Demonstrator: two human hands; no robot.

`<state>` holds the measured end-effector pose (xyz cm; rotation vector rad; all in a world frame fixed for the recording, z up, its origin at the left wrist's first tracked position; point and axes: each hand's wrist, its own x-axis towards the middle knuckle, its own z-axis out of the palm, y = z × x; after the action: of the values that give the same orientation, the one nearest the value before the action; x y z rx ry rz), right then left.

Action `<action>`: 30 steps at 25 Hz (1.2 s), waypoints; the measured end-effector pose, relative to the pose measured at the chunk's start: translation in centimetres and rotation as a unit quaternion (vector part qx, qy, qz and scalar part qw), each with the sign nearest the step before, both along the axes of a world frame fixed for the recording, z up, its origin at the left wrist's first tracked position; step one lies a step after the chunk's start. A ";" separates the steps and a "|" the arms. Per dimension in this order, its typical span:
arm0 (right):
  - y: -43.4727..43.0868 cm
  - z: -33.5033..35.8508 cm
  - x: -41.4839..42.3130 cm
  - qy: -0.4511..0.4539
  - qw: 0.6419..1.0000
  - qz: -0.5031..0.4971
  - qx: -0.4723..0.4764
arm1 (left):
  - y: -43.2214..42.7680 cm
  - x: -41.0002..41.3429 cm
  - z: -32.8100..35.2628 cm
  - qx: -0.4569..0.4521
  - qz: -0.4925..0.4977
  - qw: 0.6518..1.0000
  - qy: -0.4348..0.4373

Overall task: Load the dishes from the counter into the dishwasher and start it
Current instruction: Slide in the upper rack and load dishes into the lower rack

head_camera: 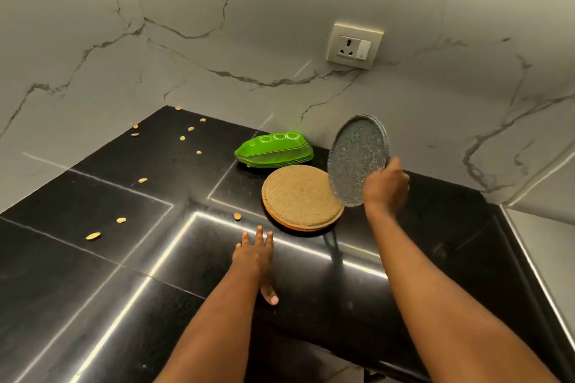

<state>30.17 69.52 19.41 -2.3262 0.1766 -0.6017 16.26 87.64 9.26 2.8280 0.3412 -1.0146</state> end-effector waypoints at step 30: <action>-26.9 -12.1 -28.2 0.246 0.815 0.045 0.522 | -24.9 -27.3 1.5 0.024 0.088 0.966 -0.244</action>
<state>1.95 42.61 7.30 -1.3262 0.4919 0.1825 -11.08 62.73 10.76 2.8957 0.5487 -0.2618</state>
